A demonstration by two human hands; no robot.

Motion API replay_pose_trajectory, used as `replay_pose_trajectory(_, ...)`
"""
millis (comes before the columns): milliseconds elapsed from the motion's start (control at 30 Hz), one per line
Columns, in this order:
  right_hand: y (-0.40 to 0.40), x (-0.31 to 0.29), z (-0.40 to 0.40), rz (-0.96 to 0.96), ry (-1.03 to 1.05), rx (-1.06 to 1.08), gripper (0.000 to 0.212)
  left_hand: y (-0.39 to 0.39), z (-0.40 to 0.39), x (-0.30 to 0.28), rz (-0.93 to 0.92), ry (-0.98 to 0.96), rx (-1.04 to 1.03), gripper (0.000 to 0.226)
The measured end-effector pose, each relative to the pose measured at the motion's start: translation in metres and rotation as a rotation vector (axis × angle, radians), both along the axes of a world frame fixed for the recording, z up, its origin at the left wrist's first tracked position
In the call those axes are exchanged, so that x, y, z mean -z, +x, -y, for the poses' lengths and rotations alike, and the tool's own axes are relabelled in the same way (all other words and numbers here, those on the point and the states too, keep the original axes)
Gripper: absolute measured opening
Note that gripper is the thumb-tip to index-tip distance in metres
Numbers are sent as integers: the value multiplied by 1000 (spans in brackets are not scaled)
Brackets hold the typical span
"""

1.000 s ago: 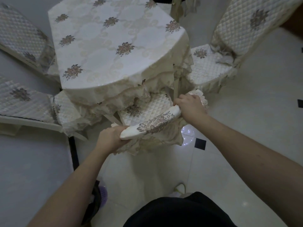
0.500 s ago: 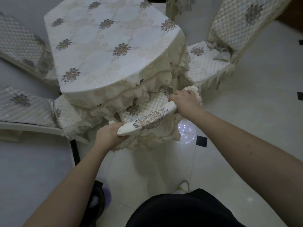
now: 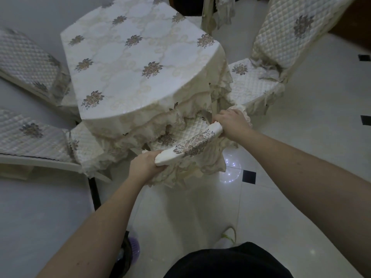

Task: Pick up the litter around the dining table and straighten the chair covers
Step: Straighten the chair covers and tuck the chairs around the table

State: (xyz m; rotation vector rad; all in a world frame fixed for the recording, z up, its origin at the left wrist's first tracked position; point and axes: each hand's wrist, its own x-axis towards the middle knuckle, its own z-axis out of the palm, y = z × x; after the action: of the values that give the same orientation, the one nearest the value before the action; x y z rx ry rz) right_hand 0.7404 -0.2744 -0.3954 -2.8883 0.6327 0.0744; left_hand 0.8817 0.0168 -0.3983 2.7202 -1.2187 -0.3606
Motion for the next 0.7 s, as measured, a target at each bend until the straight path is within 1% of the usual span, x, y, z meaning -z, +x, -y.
replay_pose_trajectory(133,-3,0,0,18,-11,-12,52,5,0,7,-70,-25,12,43)
replay_pose_trajectory(200,-5,-2,-2,15,4,2,58,9,1,9,-78,-9,39,44)
replay_pose_trajectory(233,-6,-4,-4,10,16,20,61,10,2,9,-50,13,53,45)
replay_pose_trajectory(333,-14,-6,-15,-4,37,86,69,9,-1,6,35,80,46,54)
replay_pose_trajectory(433,-32,-7,-34,-19,10,114,76,0,-7,4,87,34,27,66)
replay_pose_trajectory(533,-56,-17,-56,-53,4,114,80,-13,-18,0,88,81,54,89)
replay_pose_trajectory(600,-73,-28,-69,-58,-22,104,79,-19,-28,-4,88,110,76,100)
replay_pose_trajectory(667,-93,-38,-83,-39,-73,105,76,-25,-34,-12,87,130,95,100)
replay_pose_trajectory(700,-103,-43,-92,-29,-92,117,75,-31,-35,-19,92,142,105,95)
